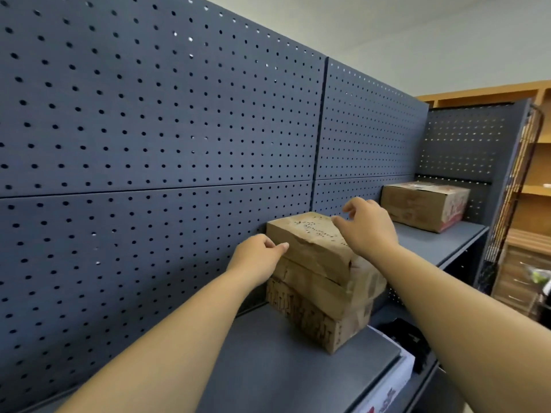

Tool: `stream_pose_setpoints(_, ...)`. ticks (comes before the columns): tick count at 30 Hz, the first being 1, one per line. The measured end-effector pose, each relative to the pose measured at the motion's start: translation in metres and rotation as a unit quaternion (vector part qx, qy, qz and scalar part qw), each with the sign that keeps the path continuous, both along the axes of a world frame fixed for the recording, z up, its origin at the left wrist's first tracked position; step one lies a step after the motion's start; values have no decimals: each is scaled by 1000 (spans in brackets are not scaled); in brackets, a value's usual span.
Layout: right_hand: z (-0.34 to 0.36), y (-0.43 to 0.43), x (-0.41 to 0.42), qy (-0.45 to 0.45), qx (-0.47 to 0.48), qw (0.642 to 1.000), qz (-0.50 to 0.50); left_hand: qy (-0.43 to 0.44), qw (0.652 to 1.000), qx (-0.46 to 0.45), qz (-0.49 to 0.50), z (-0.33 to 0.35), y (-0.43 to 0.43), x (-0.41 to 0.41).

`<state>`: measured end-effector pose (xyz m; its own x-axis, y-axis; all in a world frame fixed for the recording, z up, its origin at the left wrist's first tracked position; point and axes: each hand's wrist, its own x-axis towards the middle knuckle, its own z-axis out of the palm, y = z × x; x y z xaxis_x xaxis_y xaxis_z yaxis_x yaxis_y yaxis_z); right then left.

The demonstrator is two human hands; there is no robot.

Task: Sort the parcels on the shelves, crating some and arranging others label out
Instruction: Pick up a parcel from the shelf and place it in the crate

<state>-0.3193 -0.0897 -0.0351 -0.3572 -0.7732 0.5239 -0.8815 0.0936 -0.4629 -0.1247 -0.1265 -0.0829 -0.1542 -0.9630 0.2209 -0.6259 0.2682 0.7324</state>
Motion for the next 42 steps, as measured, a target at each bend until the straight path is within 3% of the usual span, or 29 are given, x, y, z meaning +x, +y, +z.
stream_pose_setpoints(5,3,-11,-38,27,82,995,-45,31,988,152,-7,-4,-5,-48)
stream_pose_setpoints(11,-7,-33,-58,-1,191,981,-18,74,974,211,-27,-10,-3,-69)
stream_pose_setpoints(20,-1,-22,-49,-29,134,990,23,188,961,200,-28,-2,8,-71)
stream_pose_setpoints(32,6,5,29,-15,135,984,117,242,959,143,30,6,61,32)
stream_pose_setpoints(42,-25,41,176,-4,181,957,227,237,946,175,137,-9,142,178)
